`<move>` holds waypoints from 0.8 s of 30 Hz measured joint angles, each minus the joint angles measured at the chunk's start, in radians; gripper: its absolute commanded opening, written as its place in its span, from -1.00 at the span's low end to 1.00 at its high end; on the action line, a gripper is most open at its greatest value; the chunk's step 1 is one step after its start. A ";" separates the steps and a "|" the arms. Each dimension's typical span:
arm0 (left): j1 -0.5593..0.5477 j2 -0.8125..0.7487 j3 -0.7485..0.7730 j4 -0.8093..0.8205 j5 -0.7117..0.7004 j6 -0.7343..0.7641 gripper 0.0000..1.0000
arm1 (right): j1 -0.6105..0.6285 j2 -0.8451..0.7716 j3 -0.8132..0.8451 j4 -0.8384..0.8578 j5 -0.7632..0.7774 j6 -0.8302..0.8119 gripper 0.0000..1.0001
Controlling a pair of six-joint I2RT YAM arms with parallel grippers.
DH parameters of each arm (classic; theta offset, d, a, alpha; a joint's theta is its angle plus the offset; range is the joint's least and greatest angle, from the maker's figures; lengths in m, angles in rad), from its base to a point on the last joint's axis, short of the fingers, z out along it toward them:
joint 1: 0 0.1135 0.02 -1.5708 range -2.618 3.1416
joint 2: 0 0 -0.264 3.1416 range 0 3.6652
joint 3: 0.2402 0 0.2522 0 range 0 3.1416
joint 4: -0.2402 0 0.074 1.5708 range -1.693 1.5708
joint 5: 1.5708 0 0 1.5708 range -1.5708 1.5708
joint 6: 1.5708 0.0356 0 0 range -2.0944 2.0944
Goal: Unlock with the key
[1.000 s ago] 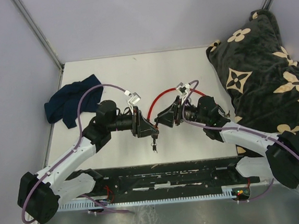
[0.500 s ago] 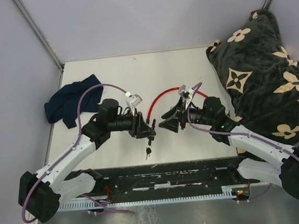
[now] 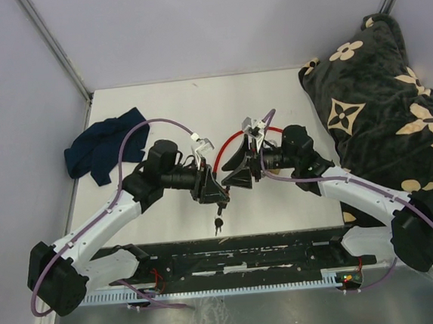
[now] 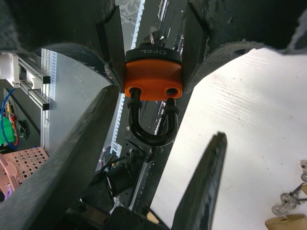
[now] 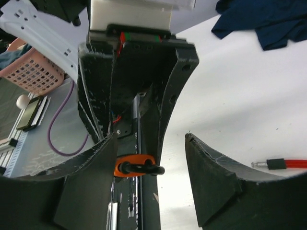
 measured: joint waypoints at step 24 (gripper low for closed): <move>-0.008 0.022 -0.002 -0.061 -0.254 -0.017 -0.94 | -0.016 0.068 0.005 -0.226 0.045 -0.127 -0.71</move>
